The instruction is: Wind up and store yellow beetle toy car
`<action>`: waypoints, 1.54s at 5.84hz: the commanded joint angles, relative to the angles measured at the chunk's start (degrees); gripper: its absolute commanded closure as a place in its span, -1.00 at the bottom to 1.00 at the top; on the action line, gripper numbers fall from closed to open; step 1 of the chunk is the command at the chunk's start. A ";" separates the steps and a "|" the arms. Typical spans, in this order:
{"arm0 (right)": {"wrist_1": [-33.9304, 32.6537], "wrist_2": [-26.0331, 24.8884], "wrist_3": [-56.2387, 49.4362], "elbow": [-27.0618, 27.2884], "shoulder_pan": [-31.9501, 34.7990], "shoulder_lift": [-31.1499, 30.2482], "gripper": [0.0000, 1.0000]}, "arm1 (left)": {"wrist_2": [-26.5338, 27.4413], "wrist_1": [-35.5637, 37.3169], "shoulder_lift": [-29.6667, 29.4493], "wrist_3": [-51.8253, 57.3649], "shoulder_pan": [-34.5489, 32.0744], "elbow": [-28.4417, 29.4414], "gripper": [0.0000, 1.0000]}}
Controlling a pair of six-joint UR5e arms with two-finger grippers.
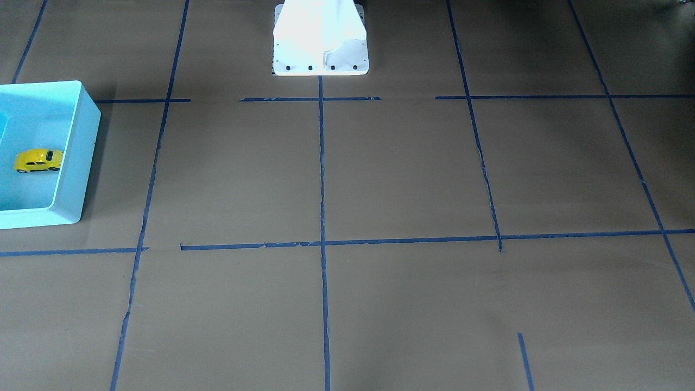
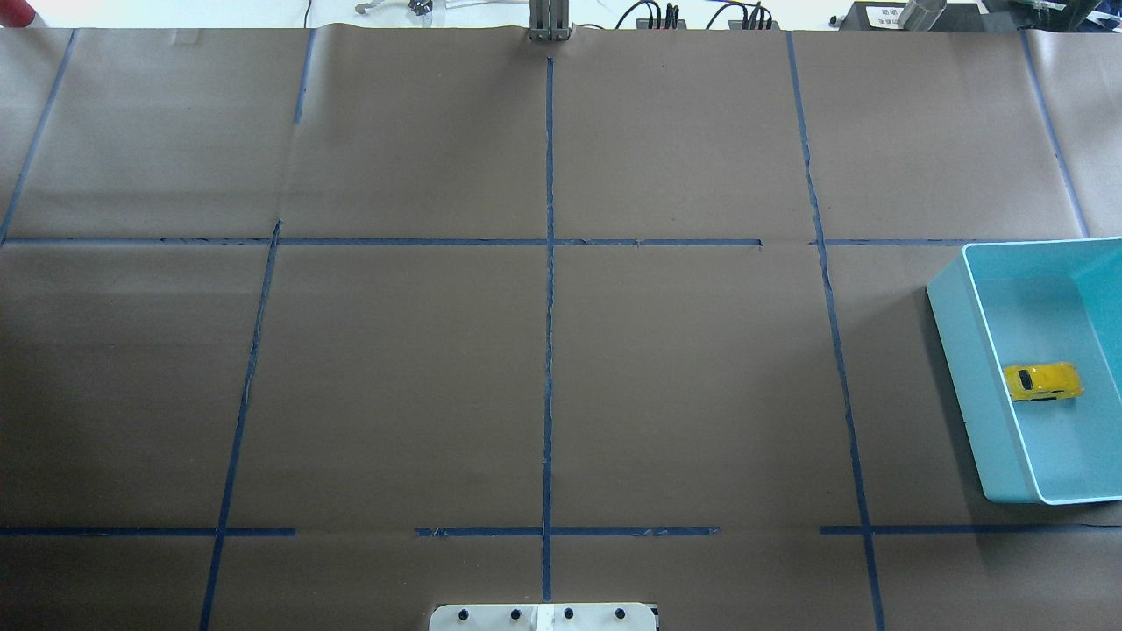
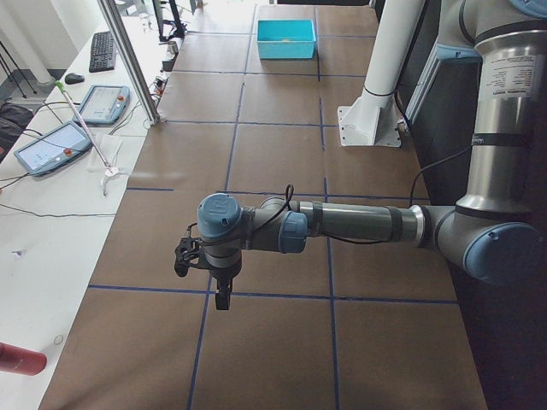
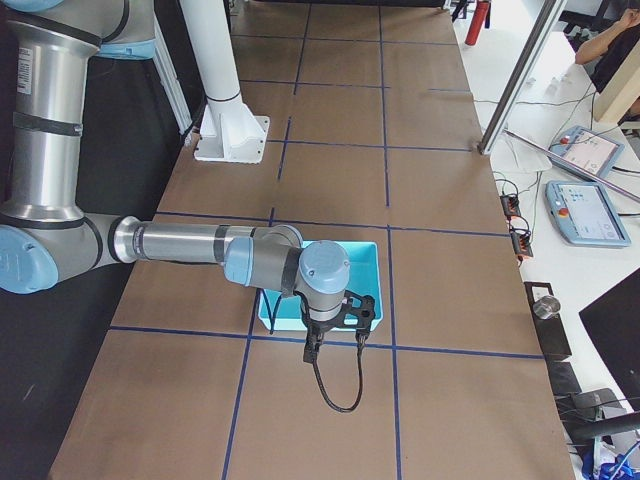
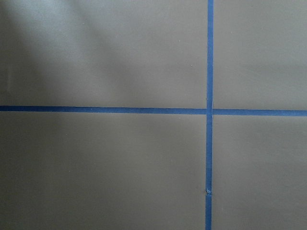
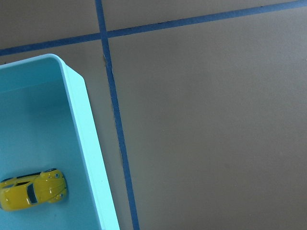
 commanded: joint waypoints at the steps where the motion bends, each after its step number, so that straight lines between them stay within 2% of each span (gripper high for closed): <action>1: 0.09 -0.13 -0.05 0.03 -0.01 0.00 -1.00 | 0.00 0.00 -0.06 0.00 0.04 0.13 -1.00; 9: 0.00 0.14 -0.05 1.34 -0.01 -0.09 -1.00 | 0.00 0.00 -0.15 0.00 -0.05 0.13 -1.00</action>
